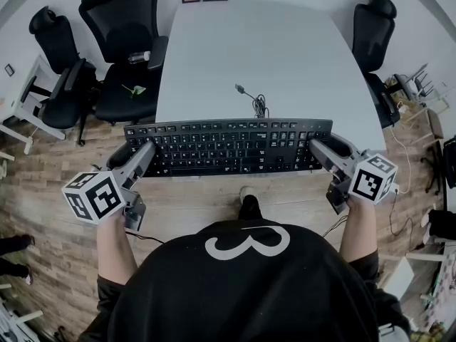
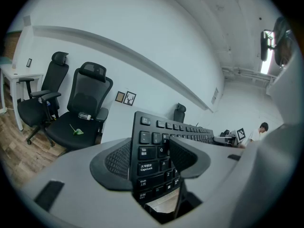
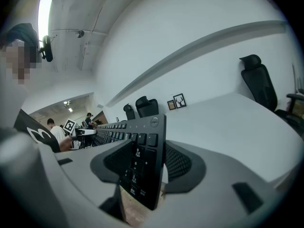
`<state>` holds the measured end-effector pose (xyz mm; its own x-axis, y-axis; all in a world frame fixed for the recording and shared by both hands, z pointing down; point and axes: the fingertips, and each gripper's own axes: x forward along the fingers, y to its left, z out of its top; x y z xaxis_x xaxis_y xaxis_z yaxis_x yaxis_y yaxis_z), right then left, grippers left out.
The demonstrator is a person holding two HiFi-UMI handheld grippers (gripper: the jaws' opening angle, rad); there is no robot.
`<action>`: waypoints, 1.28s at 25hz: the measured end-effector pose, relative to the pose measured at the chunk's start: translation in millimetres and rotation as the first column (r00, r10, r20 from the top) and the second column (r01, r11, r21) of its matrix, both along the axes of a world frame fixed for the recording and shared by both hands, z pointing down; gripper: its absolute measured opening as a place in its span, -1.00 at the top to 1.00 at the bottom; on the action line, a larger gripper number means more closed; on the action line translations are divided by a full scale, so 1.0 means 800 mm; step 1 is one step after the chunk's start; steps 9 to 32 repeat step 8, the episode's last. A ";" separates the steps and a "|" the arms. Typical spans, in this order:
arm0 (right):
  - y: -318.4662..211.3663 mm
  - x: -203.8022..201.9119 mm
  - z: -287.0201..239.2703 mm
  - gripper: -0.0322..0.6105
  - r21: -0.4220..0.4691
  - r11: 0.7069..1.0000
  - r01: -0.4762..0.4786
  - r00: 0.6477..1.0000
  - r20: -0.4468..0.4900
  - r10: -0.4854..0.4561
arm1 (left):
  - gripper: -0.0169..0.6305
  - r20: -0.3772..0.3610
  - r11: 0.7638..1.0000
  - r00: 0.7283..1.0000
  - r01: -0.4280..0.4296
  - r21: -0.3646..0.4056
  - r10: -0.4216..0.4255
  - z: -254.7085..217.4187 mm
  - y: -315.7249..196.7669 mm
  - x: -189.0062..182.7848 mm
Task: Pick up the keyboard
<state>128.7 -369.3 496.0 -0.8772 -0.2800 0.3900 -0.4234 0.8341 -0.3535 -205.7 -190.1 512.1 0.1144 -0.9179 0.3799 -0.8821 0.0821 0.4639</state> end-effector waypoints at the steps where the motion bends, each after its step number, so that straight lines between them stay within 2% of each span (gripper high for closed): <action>1: 0.000 0.000 0.000 0.26 -0.001 1.000 0.000 1.000 0.000 0.000 | 0.19 -0.001 1.000 1.000 -0.001 -0.001 0.001 0.000 0.000 0.000; 32: 0.001 0.000 0.002 0.26 -0.008 1.000 -0.005 1.000 -0.004 0.005 | 0.19 -0.001 1.000 1.000 -0.007 -0.006 0.007 0.000 -0.003 -0.001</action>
